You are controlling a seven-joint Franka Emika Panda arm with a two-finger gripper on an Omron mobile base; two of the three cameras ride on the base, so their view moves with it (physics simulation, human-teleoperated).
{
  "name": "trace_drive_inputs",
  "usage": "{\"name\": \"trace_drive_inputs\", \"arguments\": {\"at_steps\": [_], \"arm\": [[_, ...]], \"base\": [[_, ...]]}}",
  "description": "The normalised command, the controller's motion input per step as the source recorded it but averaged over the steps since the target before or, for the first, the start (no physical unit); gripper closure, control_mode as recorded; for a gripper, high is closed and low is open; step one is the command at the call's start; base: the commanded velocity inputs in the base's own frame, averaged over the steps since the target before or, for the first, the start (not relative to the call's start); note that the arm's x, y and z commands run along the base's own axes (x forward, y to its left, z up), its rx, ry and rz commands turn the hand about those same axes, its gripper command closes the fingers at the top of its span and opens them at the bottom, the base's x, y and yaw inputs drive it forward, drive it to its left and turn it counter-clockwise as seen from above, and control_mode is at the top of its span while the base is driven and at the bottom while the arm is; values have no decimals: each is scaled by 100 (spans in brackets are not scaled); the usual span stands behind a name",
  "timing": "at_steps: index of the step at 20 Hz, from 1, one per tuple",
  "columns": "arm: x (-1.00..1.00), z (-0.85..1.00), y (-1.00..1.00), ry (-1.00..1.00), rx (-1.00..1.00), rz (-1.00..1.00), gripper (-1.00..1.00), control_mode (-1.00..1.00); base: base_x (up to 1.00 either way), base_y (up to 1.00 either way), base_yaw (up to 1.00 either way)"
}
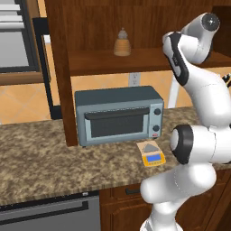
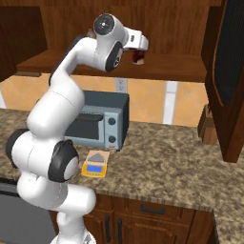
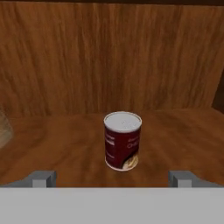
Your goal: Pick the canned food and place it on the digital scale for weighing, and close the cabinet.
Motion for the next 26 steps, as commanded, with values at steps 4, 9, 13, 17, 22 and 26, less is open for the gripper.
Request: {"name": "trace_drive_inputs", "arguments": {"at_steps": [4,9,13,17,22,26], "arm": [[31,0,-23,0,0,2,-100,-100],[34,0,-6,0,0,2,-100,-100],[32,0,-1,0,0,1,-100,-100],[26,-10,-8,0,0,1,-100,-100],[34,-22,-4,0,0,1,-100,-100],[36,-18,-2,0,0,0,-100,-100]], "base": [[0,0,0],[0,0,0],[0,0,0],[0,0,0],[0,0,0],[0,0,0]]}}
